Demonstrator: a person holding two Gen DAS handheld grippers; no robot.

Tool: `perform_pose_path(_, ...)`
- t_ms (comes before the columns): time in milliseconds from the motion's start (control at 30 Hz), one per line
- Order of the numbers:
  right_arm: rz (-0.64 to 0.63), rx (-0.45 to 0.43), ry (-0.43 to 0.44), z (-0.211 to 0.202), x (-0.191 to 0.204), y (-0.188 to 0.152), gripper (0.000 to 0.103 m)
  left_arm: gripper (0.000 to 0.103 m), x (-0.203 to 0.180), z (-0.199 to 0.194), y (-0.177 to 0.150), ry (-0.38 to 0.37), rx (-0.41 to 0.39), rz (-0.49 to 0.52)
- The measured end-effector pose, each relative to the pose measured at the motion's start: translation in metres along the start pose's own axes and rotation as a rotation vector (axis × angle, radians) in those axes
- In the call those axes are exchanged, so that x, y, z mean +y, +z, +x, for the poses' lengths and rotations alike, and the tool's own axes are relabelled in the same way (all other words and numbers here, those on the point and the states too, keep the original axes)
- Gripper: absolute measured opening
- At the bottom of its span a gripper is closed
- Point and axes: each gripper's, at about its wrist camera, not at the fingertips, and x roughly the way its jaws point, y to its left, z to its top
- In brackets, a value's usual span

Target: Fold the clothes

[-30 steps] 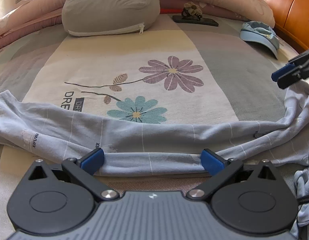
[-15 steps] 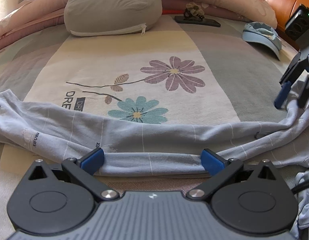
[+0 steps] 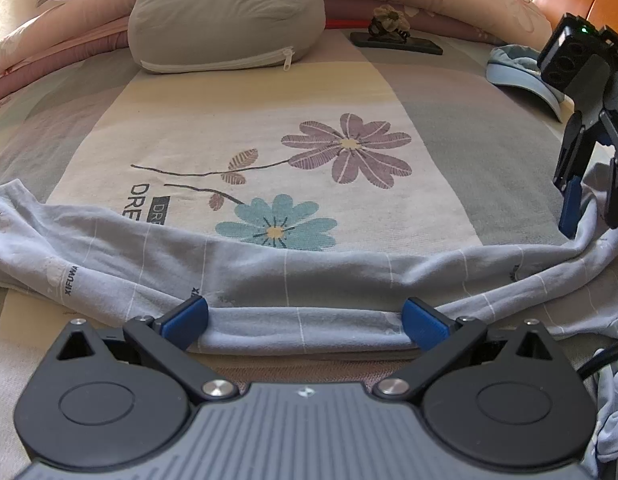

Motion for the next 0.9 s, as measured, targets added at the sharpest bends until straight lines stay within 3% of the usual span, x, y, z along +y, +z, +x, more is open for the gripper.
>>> perform_pose_path(100, 0.01, 0.035, -0.025, -0.002, -0.001, -0.007, 0.058, 0.103, 0.0, 0.0, 0.0, -0.001, -0.001, -0.001)
perform_pose_path(167, 0.05, 0.057, -0.051, -0.007, -0.012, -0.016, 0.022, 0.103, 0.0, 0.0, 0.0, -0.001, -0.005, -0.002)
perform_pose_path(233, 0.077, 0.035, -0.054, -0.006, -0.02, -0.018, 0.005, 0.103, 0.0, 0.001, 0.0, 0.001, -0.007, -0.005)
perform_pose_path(400, 0.026, 0.019, -0.065, 0.012, -0.012, -0.012, 0.004, 0.103, 0.0, 0.002, 0.002, 0.003, -0.002, -0.005)
perform_pose_path(533, -0.013, -0.024, -0.138, 0.008, 0.003, -0.015, 0.004, 0.102, 0.001, 0.0, 0.005, -0.004, 0.003, -0.006)
perform_pose_path(900, 0.07, -0.473, -0.499, -0.083, 0.013, -0.051, 0.004, 0.102, -0.004, -0.027, 0.027, -0.062, -0.109, 0.015)
